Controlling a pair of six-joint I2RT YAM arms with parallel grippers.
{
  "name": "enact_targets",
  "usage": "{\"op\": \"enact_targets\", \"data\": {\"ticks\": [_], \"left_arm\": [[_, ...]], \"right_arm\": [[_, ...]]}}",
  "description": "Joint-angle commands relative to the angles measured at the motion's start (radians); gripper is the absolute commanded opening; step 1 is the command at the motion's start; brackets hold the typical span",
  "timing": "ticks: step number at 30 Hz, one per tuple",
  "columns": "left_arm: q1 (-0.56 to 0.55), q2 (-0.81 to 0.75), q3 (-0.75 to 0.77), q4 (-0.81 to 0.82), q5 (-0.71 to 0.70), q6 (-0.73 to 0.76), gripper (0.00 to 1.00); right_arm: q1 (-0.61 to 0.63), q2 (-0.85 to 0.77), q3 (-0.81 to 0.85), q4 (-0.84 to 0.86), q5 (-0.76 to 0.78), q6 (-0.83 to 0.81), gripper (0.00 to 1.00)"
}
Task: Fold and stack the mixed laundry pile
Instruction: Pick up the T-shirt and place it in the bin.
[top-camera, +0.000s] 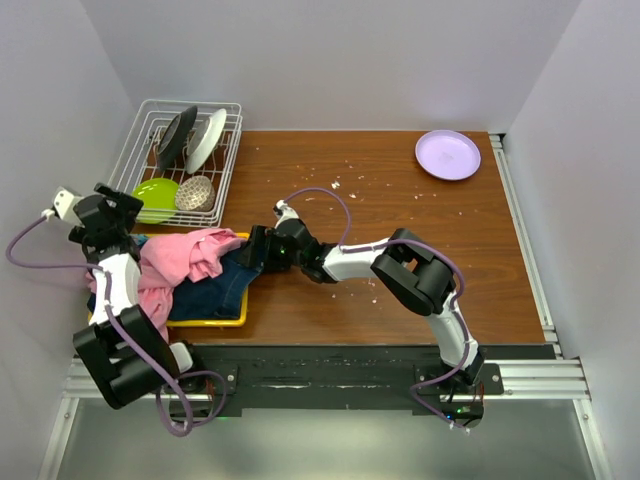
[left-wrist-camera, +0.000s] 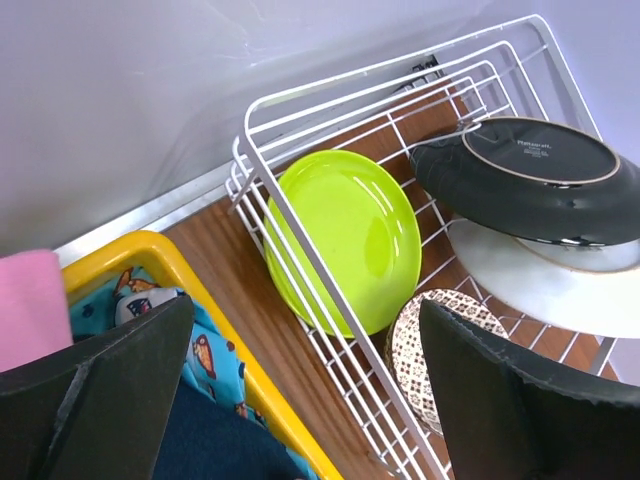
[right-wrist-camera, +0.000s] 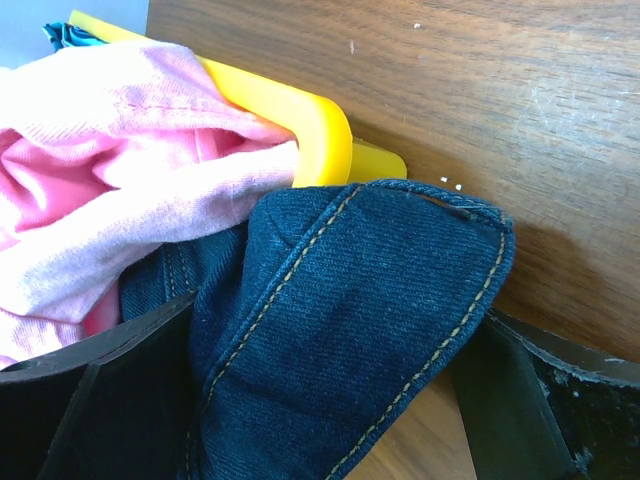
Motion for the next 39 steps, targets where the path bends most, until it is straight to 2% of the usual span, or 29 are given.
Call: {"op": "enact_targets", "data": {"ticks": [1,2,7,15,25,33,39], "left_arm": [[-0.046,-0.068,0.096,-0.098,-0.045,-0.012,1.0],[-0.06,-0.074,0.109,-0.156,-0.053,-0.006,1.0],[-0.166,-0.117,0.192,-0.233,-0.055,0.032,1.0],[-0.319,-0.129,0.326,-0.301,0.097,0.086,1.0],[-0.644,-0.1,0.419,-0.35,0.165,0.126,1.0],[-1.001,-0.019,0.398,-0.331,0.073,0.132,1.0],[-1.141,0.036,0.349,-0.311,0.012,0.151,1.0]], "right_arm": [[0.019,0.008,-0.002,-0.07,0.018,-0.028,0.96],[0.021,0.002,-0.005,-0.067,0.018,-0.025,0.96],[0.019,-0.067,-0.001,-0.088,0.024,-0.042,0.96],[0.013,-0.196,-0.027,-0.198,0.11,-0.052,0.99],[-0.086,-0.424,-0.126,-0.338,0.23,-0.072,0.99],[-0.194,-0.725,-0.283,-0.453,0.346,-0.117,0.99],[-0.195,-0.872,-0.372,-0.539,0.448,-0.158,0.99]]}}
